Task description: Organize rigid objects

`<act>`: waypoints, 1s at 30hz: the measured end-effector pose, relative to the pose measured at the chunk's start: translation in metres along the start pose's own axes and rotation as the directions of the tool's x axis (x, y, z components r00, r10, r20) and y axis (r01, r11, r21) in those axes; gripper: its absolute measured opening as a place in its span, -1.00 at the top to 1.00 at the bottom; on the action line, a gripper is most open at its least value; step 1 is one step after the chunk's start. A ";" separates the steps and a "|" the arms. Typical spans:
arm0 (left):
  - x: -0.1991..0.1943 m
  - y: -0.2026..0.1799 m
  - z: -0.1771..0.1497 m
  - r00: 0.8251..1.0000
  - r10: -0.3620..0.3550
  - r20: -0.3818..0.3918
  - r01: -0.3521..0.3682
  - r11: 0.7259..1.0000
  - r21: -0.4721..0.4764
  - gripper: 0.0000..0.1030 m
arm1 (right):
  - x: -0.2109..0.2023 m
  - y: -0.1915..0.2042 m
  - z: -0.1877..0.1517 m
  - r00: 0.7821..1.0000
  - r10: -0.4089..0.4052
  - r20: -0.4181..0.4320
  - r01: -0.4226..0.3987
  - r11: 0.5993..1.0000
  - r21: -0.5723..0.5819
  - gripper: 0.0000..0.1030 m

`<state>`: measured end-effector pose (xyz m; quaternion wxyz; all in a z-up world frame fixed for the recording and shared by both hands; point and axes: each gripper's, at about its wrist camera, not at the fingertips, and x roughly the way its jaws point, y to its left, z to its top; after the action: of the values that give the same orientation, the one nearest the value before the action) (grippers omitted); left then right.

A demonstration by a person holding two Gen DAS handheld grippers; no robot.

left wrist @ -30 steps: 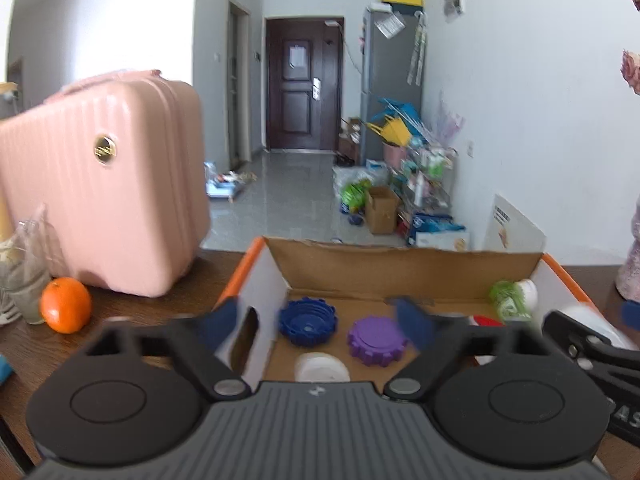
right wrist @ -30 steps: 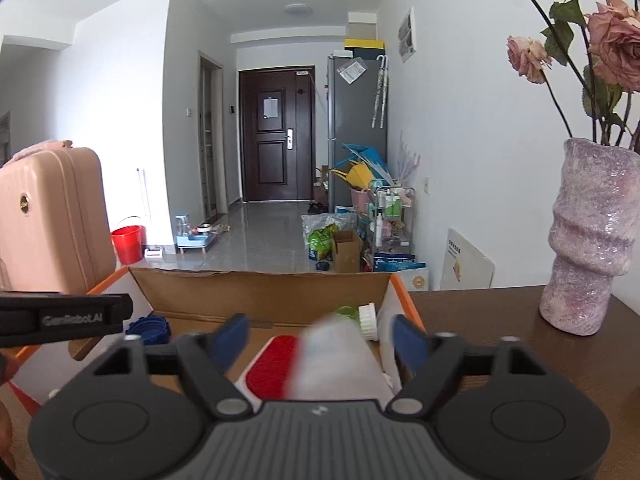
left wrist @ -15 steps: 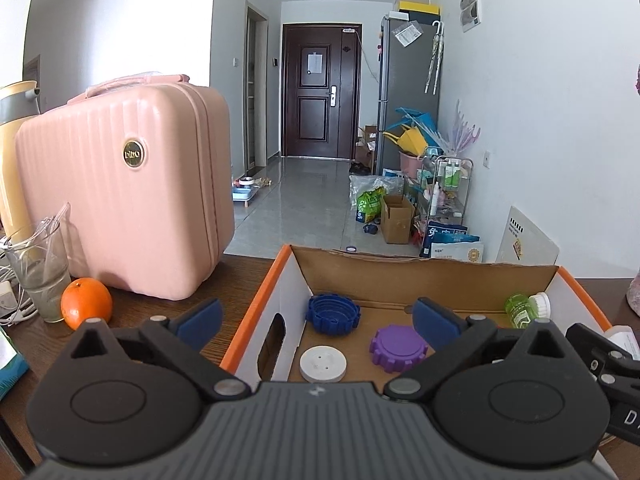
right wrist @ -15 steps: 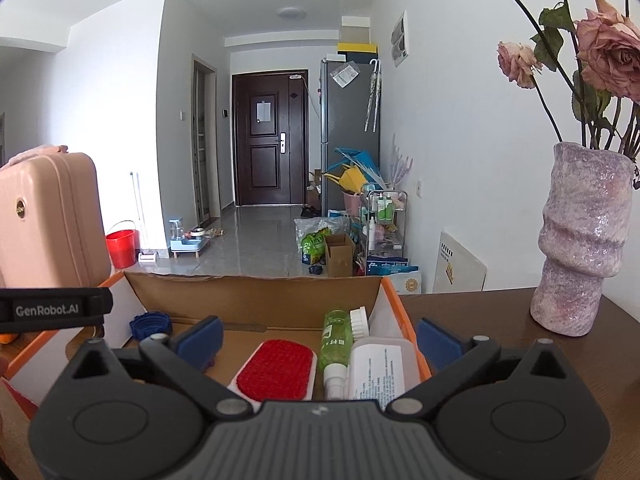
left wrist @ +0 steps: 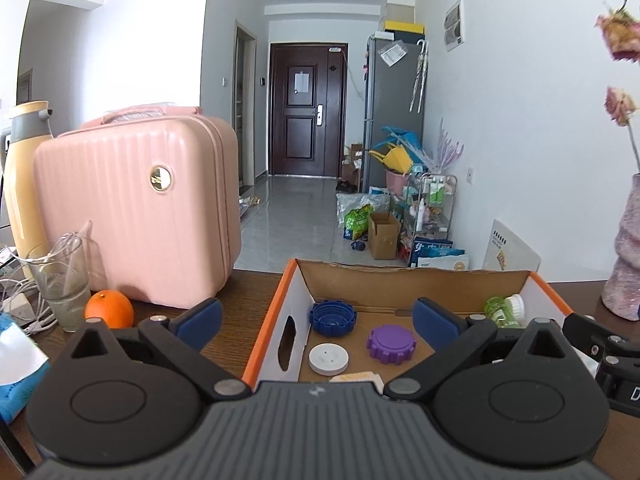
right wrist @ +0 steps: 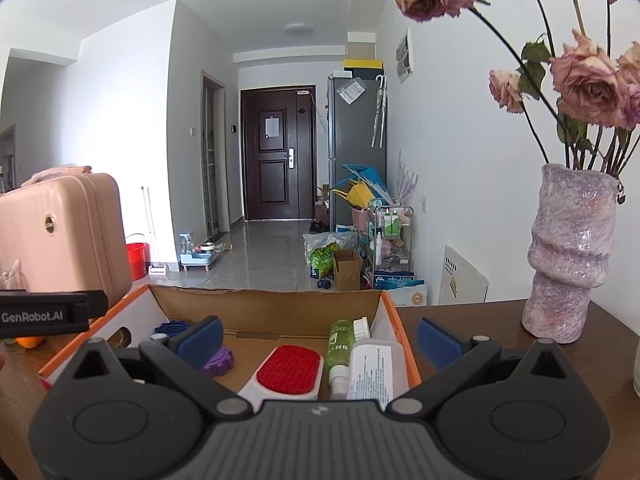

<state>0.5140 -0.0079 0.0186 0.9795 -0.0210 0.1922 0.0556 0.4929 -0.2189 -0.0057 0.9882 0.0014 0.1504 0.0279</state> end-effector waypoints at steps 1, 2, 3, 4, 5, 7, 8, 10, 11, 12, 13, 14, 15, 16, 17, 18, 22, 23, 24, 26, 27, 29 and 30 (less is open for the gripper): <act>-0.006 0.001 -0.001 1.000 -0.007 0.003 0.007 1.000 0.002 -1.00 | -0.005 0.000 -0.001 1.000 0.000 0.004 0.000 1.000 0.000 -1.00; -0.011 0.003 -0.002 1.000 -0.013 0.004 0.013 1.000 0.006 -1.00 | -0.012 0.000 -0.002 1.000 -0.001 0.008 0.001 1.000 0.001 -1.00; -0.017 0.004 -0.003 1.000 -0.017 0.005 0.017 1.000 0.009 -1.00 | -0.017 -0.001 -0.003 1.000 -0.001 0.010 0.001 1.000 0.002 -1.00; -0.023 0.005 -0.005 1.000 -0.020 0.007 0.020 1.000 0.011 -1.00 | -0.023 -0.001 -0.004 1.000 0.001 0.012 -0.001 1.000 0.002 -1.00; -0.029 0.006 -0.007 1.000 -0.026 0.009 0.026 1.000 0.013 -1.00 | -0.029 -0.001 -0.005 1.000 0.003 0.015 -0.003 1.000 0.001 -1.00; -0.041 0.009 -0.011 0.999 -0.037 0.011 0.037 0.999 0.021 -1.00 | -0.042 -0.002 -0.006 1.000 0.004 0.024 -0.004 1.000 0.003 -1.00; -0.048 0.010 -0.013 0.999 -0.039 0.014 0.039 0.999 0.023 -1.00 | -0.048 -0.003 -0.008 1.000 0.007 0.028 -0.007 1.000 0.005 -1.00; -0.062 0.014 -0.018 0.999 -0.046 0.017 0.046 0.999 0.022 -1.00 | -0.062 -0.003 -0.011 0.999 0.010 0.035 -0.011 1.000 0.004 -1.00; -0.069 0.015 -0.021 0.999 -0.049 0.015 0.049 0.999 0.021 -1.00 | -0.070 -0.003 -0.012 0.999 0.010 0.041 -0.010 1.000 0.003 -1.00; -0.075 0.017 -0.023 0.998 -0.054 0.014 0.054 0.998 0.022 -1.00 | -0.078 -0.004 -0.014 0.999 0.010 0.048 -0.010 1.000 0.002 -1.00; -0.082 0.018 -0.026 0.998 -0.057 0.015 0.056 0.998 0.024 -1.00 | -0.085 -0.004 -0.015 0.998 0.012 0.054 -0.012 1.000 0.002 -1.00; -0.089 0.019 -0.027 0.998 -0.056 0.017 0.056 0.998 0.027 -1.00 | -0.093 -0.004 -0.017 0.998 0.013 0.059 -0.014 1.000 0.002 -1.00; -0.097 0.020 -0.030 0.998 -0.058 0.021 0.058 0.998 0.030 -1.00 | -0.100 -0.004 -0.018 0.998 0.015 0.064 -0.015 1.000 0.003 -1.00; -0.104 0.022 -0.032 0.998 -0.061 0.024 0.060 0.998 0.031 -1.00 | -0.108 -0.005 -0.020 0.998 0.016 0.068 -0.017 1.000 0.004 -1.00; -0.111 0.023 -0.033 0.998 -0.063 0.026 0.062 0.998 0.031 -1.00 | -0.114 -0.005 -0.021 0.997 0.019 0.072 -0.019 1.000 0.005 -1.00; -0.118 0.024 -0.036 0.997 -0.066 0.028 0.065 0.997 0.032 -1.00 | -0.121 -0.005 -0.023 0.997 0.021 0.075 -0.021 1.000 0.004 -1.00; -0.148 0.028 -0.044 0.996 -0.076 0.042 0.074 0.996 0.041 -1.00 | -0.150 -0.004 -0.026 0.995 0.030 0.093 -0.030 1.000 0.003 -1.00; -0.157 0.029 -0.046 0.996 -0.078 0.049 0.076 0.996 0.043 -1.00 | -0.157 -0.003 -0.027 0.995 0.032 0.099 -0.032 0.999 0.001 -1.00; -0.165 0.029 -0.048 0.995 -0.082 0.055 0.079 0.996 0.044 -1.00 | -0.165 -0.003 -0.029 0.994 0.033 0.107 -0.033 0.999 0.000 -1.00; -0.182 0.030 -0.051 0.994 -0.088 0.065 0.085 0.995 0.046 -1.00 | -0.180 -0.002 -0.031 0.993 0.037 0.115 -0.037 0.999 0.002 -1.00; -0.190 0.031 -0.053 0.993 -0.092 0.070 0.089 0.995 0.047 -1.00 | -0.189 -0.002 -0.034 0.992 0.042 0.120 -0.042 0.999 0.003 -1.00; -0.208 0.033 -0.059 0.992 -0.098 0.083 0.094 0.994 0.052 -1.00 | -0.207 0.000 -0.038 0.990 0.048 0.133 -0.048 0.999 -0.003 -1.00; -0.217 0.034 -0.063 0.991 -0.098 0.091 0.093 0.994 0.057 -1.00 | -0.218 0.001 -0.042 0.989 0.049 0.141 -0.049 0.999 -0.008 -1.00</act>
<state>0.2867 -0.0002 0.0424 0.9893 -0.0016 0.1460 0.0047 0.2726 -0.2301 0.0187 0.9954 0.0047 0.0801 0.0523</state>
